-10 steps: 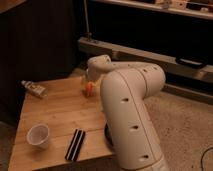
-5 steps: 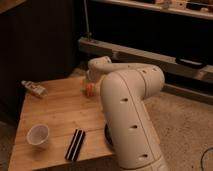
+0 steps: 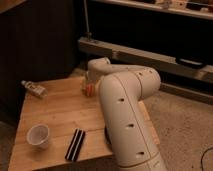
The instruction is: Place the pepper on the white sponge
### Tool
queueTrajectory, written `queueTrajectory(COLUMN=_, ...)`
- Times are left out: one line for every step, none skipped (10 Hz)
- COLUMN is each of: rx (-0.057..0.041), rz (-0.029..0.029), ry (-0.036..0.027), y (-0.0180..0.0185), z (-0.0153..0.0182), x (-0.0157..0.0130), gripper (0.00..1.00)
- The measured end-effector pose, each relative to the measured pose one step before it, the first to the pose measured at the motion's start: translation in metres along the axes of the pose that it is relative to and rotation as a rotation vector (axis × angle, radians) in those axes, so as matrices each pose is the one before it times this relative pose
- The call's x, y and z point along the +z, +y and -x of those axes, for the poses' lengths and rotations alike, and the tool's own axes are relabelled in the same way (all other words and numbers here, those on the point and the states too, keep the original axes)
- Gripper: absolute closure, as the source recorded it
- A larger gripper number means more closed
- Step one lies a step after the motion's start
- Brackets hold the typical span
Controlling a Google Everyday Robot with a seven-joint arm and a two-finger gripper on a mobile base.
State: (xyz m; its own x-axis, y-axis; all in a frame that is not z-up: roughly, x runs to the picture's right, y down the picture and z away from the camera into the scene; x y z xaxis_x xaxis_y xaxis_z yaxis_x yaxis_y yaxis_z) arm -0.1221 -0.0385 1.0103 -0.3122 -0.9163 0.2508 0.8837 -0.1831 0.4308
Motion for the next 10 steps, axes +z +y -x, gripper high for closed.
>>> queueTrajectory(rx=0.00109, rz=0.00157, ry=-0.00114, y=0.00158, z=0.00014, x=0.00138, gripper=0.41)
queueTrajectory(rx=0.001, rz=0.00246, ry=-0.00184, y=0.00199, z=0.00067, x=0.00141, gripper=0.41)
queueTrajectory(rx=-0.00152, rz=0.00271, ry=-0.00224, y=0.00157, z=0.00057, x=0.00201, gripper=0.41)
queueTrajectory(rx=-0.00025, rz=0.00151, ry=-0.00106, y=0.00152, z=0.00045, x=0.00092, gripper=0.41)
queueTrajectory(rx=-0.00112, rz=0.00018, ry=-0.00095, y=0.00107, z=0.00032, x=0.00134, gripper=0.41)
queueTrajectory(rx=-0.00084, rz=-0.00414, ry=0.0002, y=-0.00019, z=0.0001, x=0.00104, gripper=0.41)
queueTrajectory(rx=0.00164, rz=-0.00448, ry=0.00031, y=0.00011, z=0.00062, x=0.00069, gripper=0.41)
queueTrajectory(rx=-0.00076, rz=-0.00113, ry=-0.00046, y=-0.00056, z=0.00025, x=0.00024, gripper=0.41)
queueTrajectory(rx=-0.00071, rz=-0.00002, ry=-0.00049, y=-0.00037, z=0.00015, x=-0.00049, gripper=0.43)
queueTrajectory(rx=-0.00029, rz=0.00017, ry=-0.00076, y=-0.00004, z=0.00013, x=-0.00043, gripper=0.5)
